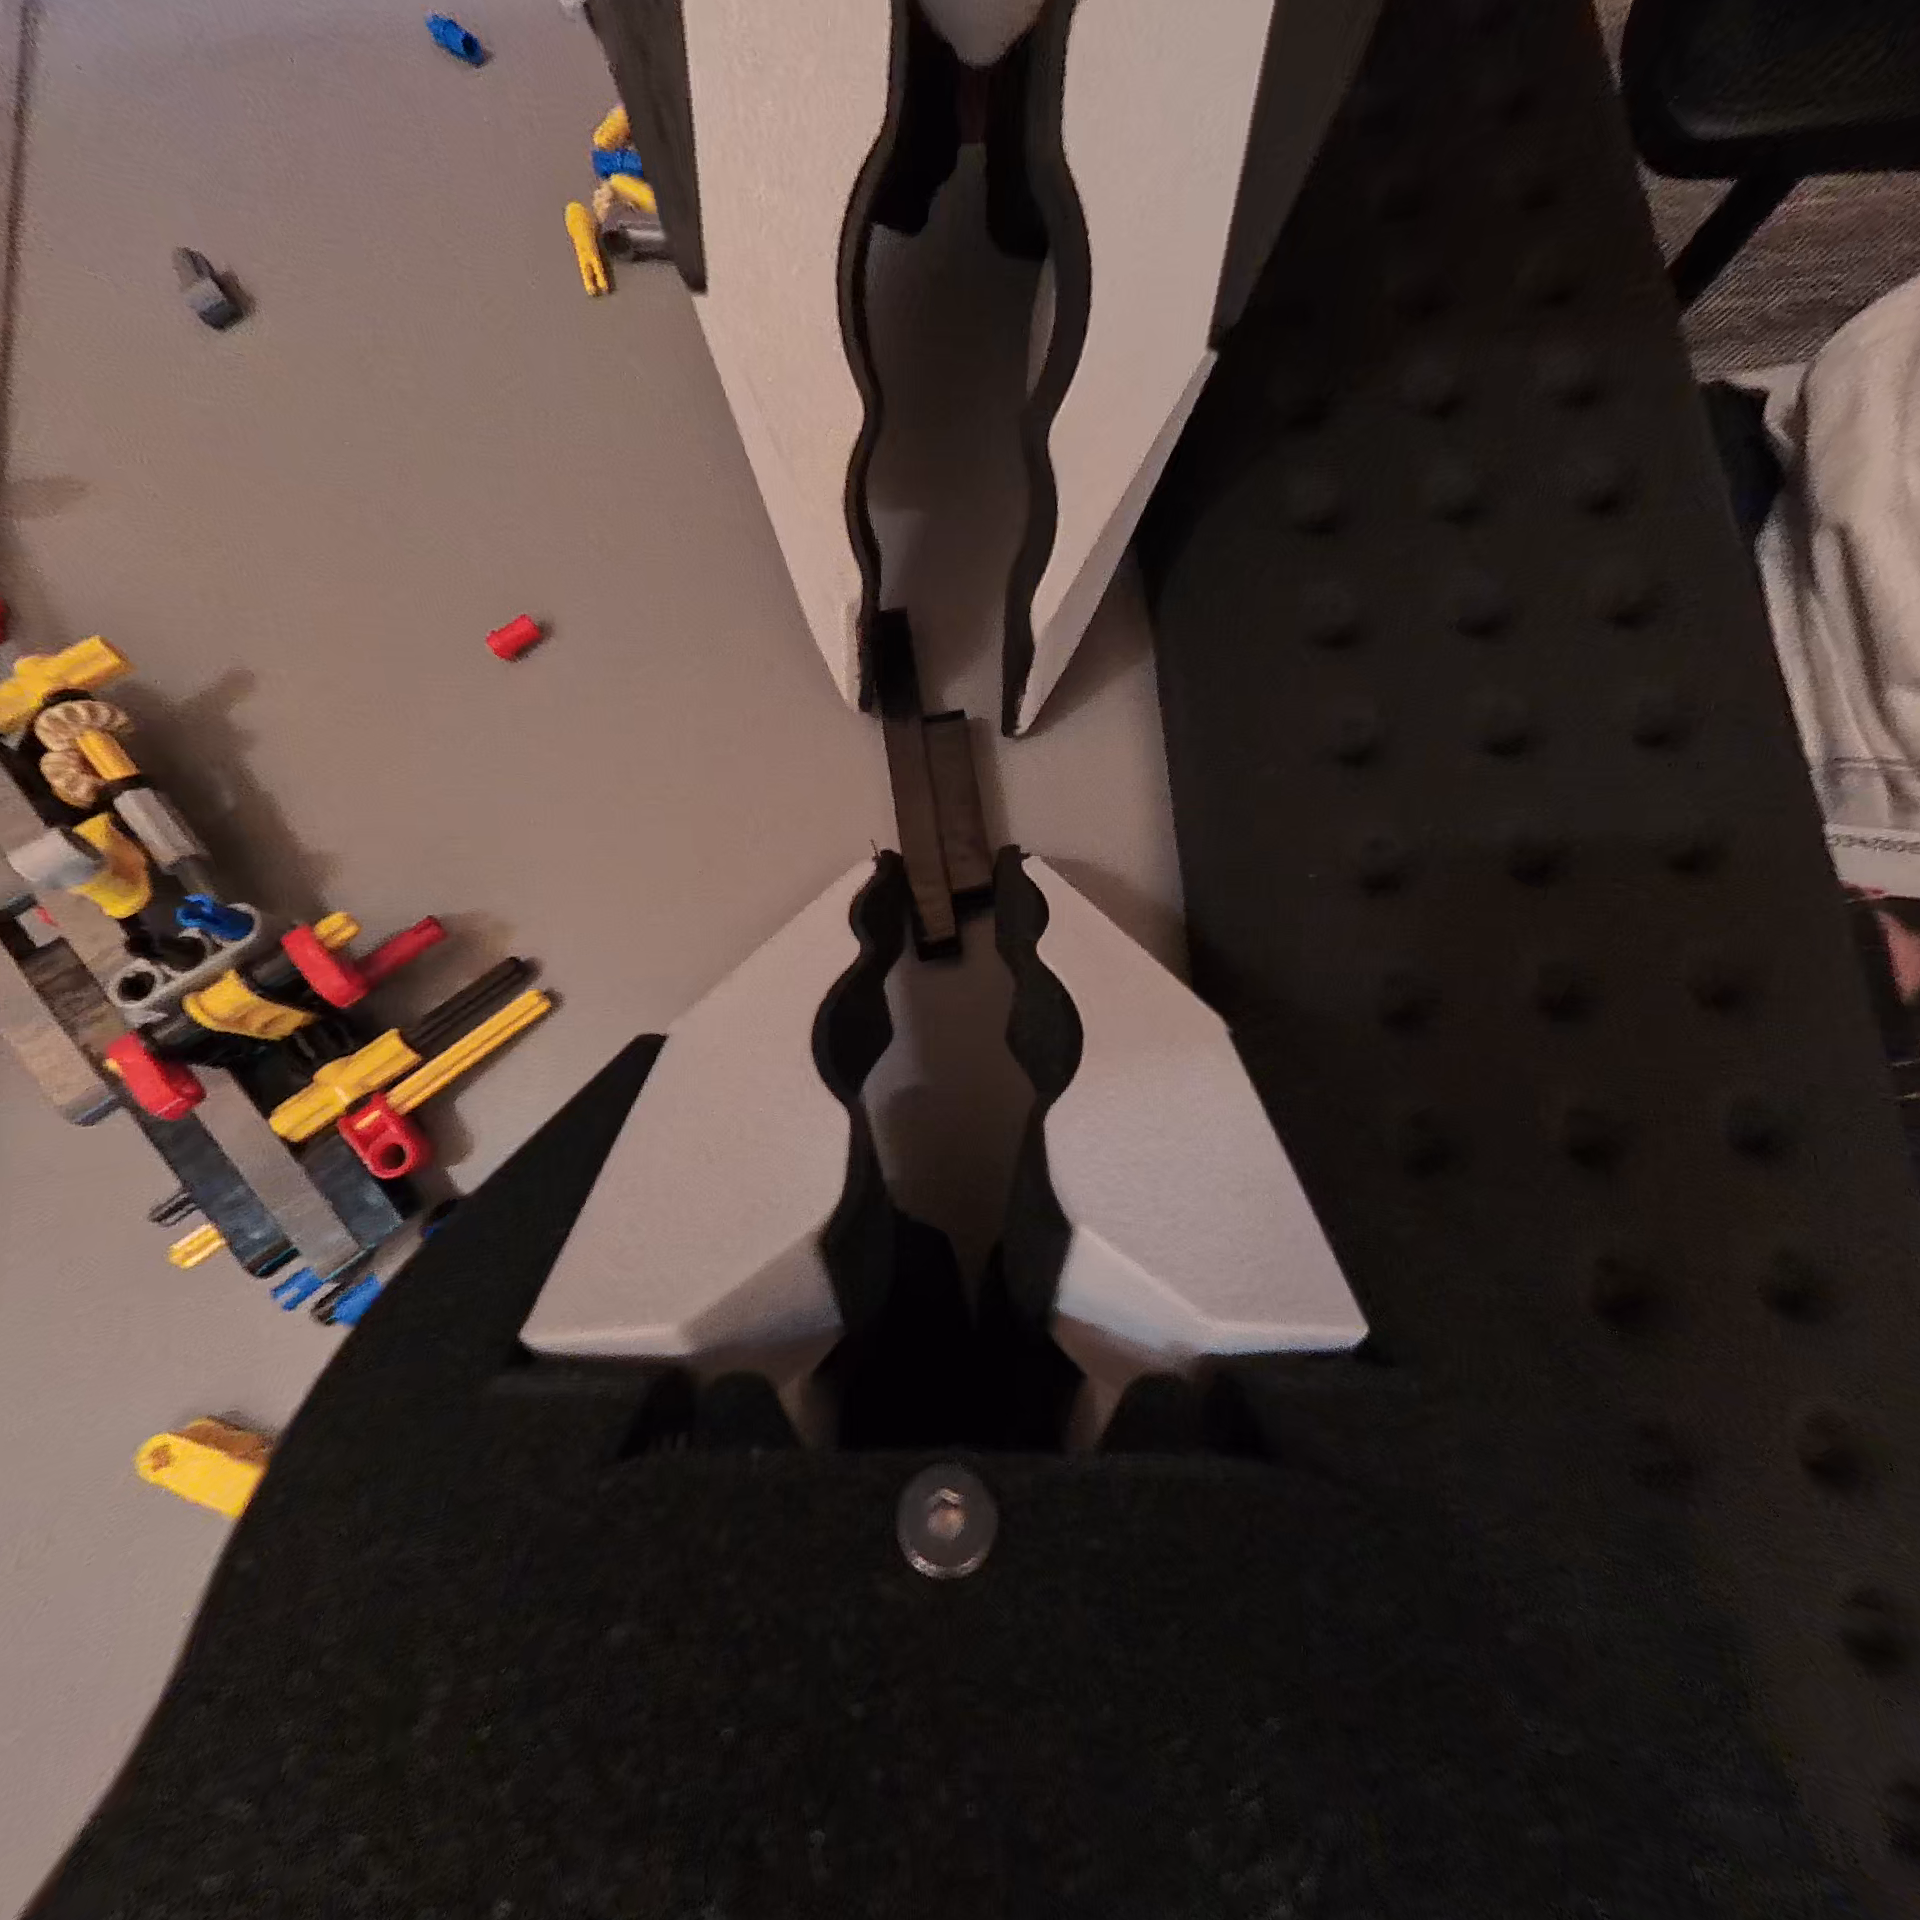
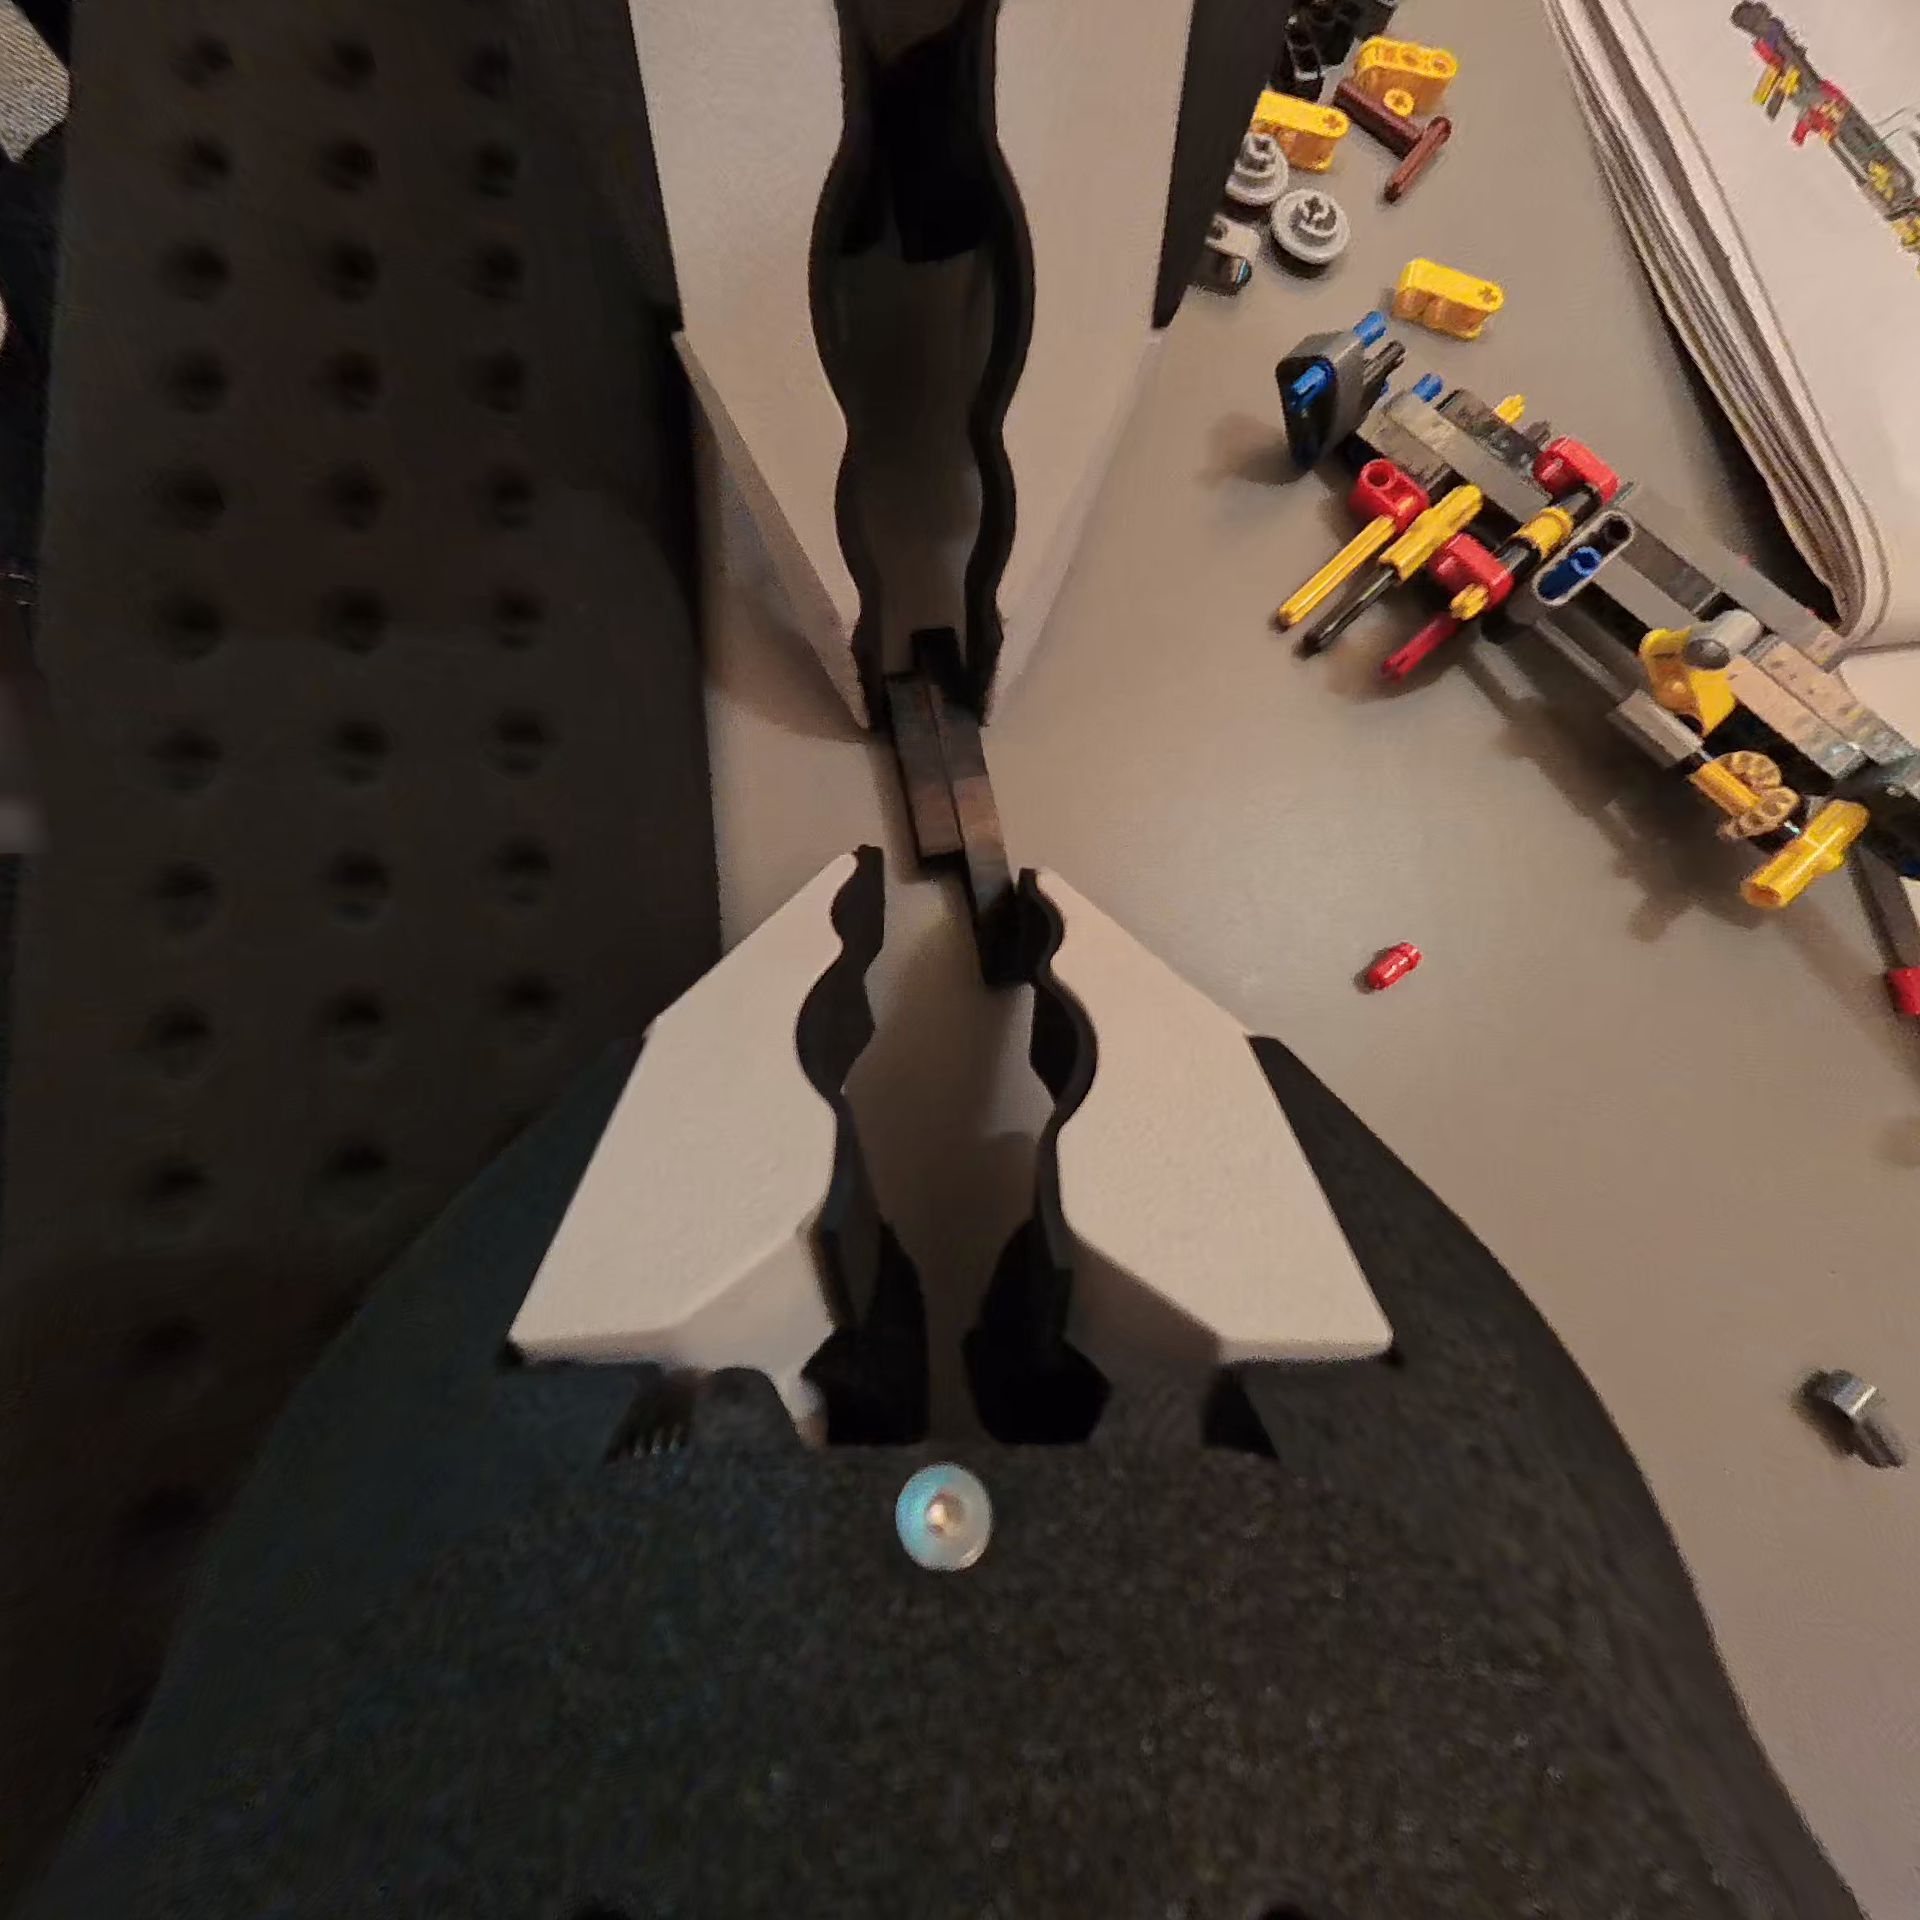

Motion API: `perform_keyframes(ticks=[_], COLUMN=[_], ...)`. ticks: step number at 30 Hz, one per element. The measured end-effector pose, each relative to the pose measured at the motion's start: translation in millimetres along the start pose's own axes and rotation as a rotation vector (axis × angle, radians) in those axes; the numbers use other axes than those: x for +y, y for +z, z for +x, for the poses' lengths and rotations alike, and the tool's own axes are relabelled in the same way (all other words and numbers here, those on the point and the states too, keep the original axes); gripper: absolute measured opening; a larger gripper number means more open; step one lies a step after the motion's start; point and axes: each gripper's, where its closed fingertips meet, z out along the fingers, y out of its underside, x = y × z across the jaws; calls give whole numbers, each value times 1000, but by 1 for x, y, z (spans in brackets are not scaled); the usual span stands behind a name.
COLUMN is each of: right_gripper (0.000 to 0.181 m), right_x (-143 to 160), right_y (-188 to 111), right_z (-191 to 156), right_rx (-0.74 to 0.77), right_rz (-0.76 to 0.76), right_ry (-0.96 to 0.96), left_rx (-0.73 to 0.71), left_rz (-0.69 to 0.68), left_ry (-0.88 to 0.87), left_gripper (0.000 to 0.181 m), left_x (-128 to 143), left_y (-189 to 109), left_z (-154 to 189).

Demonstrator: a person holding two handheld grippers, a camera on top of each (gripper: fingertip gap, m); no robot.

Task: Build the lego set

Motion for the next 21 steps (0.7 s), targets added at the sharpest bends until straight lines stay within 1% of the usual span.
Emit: perform_keyframes(ticks=[3,5,7,9,11,13,14,16,17,19,21], right_gripper=[24,23,27,27,28,28,28,34,35,35,34], right_x=[-2,-3,-8,-15,-24,-25,-24,-28,-31,-38,-42], right_y=[2,2,-1,-9,-19,-29,-32,-36,-38,-39,-40], right_z=[6,15,28,40,54,71,78,84,85,84,84], right_rx=[20,78,152,196,211,240,237,181,158,97,64], right_rz=[-7,3,45,119,227,323,350,414,448,504,547], right_ry=[1,-3,34,164,282,386,450,550,593,663,713], left_rx=[-73,-147,-247,-324,-370,-428,-456,-516,-554,-636,-709], left_rz=[-4,-11,-23,-30,-6,24,45,84,96,102,95], left_ry=[56,124,179,175,146,119,102,64,59,104,187], left_gripper=[15,15,15,15,15,15,15,15,15,15,14], left_x=[-1,-4,-5,-4,-6,-8,-10,-15,-17,-21,-25], left_y=[-1,-4,-10,-17,-24,-31,-35,-45,-50,-58,-64], left_z=[-7,-14,-28,-41,-51,-63,-68,-79,-84,-90,-91])
